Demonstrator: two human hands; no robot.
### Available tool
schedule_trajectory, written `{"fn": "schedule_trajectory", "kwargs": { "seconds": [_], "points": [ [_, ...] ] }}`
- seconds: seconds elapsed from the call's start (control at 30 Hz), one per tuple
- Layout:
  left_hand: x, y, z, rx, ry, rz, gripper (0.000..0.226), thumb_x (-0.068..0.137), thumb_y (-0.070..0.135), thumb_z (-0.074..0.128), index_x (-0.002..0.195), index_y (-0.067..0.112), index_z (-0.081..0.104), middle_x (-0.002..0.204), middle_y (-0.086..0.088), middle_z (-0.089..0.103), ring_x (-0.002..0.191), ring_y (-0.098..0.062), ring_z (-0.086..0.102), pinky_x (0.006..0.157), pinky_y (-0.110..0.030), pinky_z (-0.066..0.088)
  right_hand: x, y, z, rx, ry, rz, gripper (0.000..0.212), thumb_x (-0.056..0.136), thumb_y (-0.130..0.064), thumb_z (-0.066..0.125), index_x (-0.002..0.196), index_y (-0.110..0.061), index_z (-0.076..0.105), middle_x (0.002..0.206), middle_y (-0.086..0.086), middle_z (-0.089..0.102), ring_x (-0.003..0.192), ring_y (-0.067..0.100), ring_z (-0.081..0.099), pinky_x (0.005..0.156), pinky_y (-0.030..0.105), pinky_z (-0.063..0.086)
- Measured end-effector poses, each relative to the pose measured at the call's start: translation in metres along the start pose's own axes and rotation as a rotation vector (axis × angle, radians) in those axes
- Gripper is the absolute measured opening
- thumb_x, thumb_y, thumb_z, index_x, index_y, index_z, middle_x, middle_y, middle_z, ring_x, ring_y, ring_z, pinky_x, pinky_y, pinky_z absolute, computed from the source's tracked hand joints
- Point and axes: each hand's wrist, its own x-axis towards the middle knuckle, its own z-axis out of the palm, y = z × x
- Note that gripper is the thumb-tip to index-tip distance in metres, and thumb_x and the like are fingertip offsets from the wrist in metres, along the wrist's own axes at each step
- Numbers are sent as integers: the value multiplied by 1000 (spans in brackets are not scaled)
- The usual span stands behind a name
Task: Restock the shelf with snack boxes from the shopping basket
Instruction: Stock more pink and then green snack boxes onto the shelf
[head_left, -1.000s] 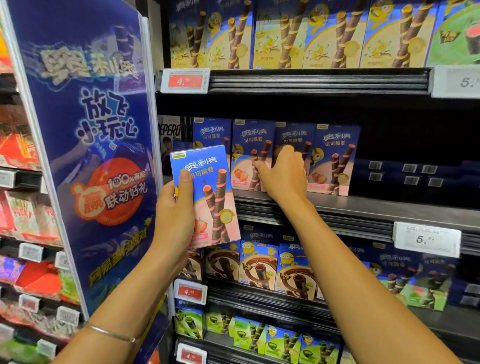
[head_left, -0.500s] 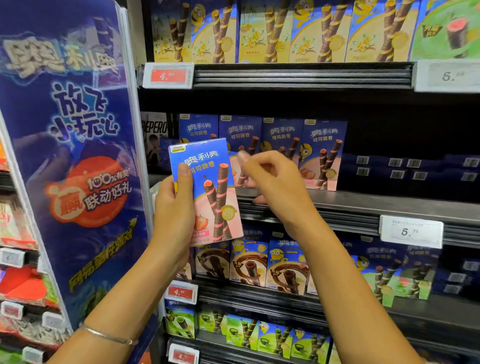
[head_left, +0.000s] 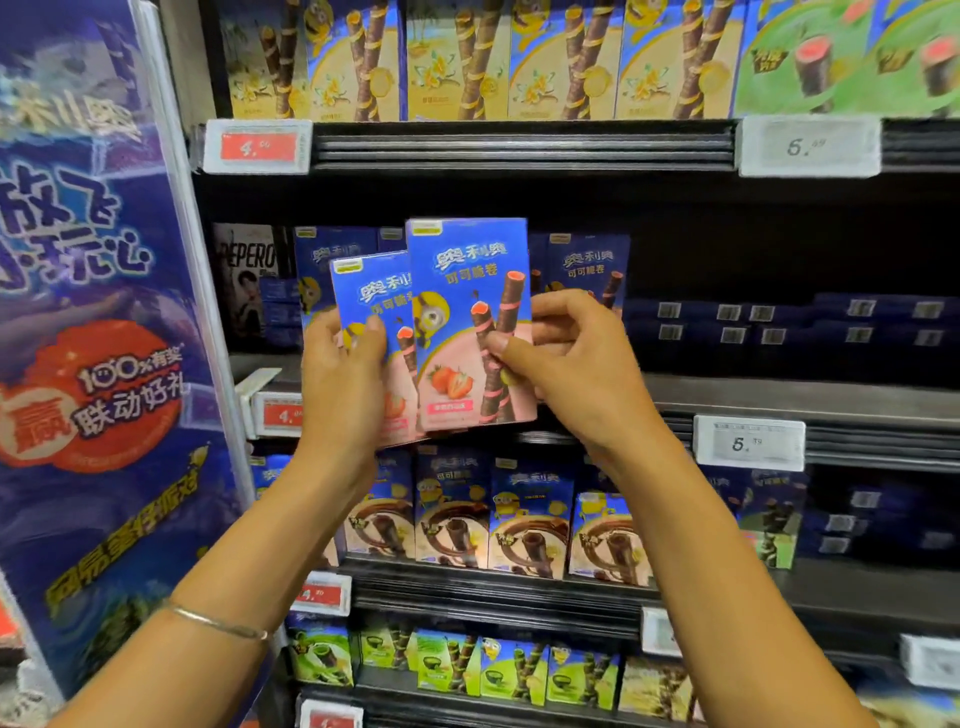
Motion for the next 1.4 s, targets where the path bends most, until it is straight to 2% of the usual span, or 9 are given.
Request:
{"fn": "schedule_trajectory", "kwargs": {
  "seconds": [0.13,0.27,0.4,0.5,0.9,1.03,1.17,1.3,1.4],
  "points": [
    [14,-5,-13,86,52,41,30,108,23,53,136,12,53,115,-5,69,89,-20,68,54,-27,52,19,15,-27,13,199,-13,36,81,-21,85,109,-18,62,96,-3,71,85,9,73,70,27,58],
    [21,-4,-21,93,89,40,30,108,24,51,137,14,53,115,-1,68,78,-13,63,45,-20,47,38,37,-36,-218,293,13,39,81,-27,84,111,-20,58,98,-8,66,84,3,66,64,15,50],
    [21,-3,-20,102,71,49,30,109,24,52,137,14,53,114,0,68,76,-11,64,45,-18,47,50,47,-26,-435,276,15,43,84,-36,80,112,-16,55,115,5,63,97,20,64,82,43,55],
    [18,-2,-19,102,61,50,28,109,25,52,136,19,53,118,-1,71,88,-17,70,48,-21,49,54,46,-15,-537,265,-17,43,86,-40,78,111,-13,55,115,8,61,99,27,63,81,48,55],
    [11,-1,-22,133,33,33,25,110,26,52,133,19,52,125,-6,72,106,-28,75,60,-30,54,65,48,10,-685,245,0,42,93,-38,72,120,-11,54,124,11,56,112,29,56,76,34,38],
    [12,-1,-20,112,18,19,27,109,26,53,135,19,51,127,-6,72,109,-31,74,70,-37,58,67,46,15,-706,253,-3,42,93,-38,72,120,-11,56,123,11,58,109,28,57,75,33,37],
    [14,-2,-17,116,11,32,29,109,26,53,136,17,52,128,-7,71,111,-34,72,62,-32,53,67,44,14,-690,232,-7,45,92,-40,73,121,-10,56,123,12,59,110,29,58,78,35,45],
    [14,-4,-15,102,10,40,30,109,26,53,137,16,51,129,-7,70,106,-28,75,67,-33,56,53,37,4,-597,254,-38,47,91,-46,71,119,-11,55,120,9,59,108,26,59,81,39,51],
    [14,-7,-9,92,15,60,19,109,24,53,127,22,55,128,-6,70,85,-12,73,52,-20,51,32,25,0,-328,275,-144,39,91,-44,72,117,-17,61,112,3,63,99,17,65,81,34,56]
  ]
}}
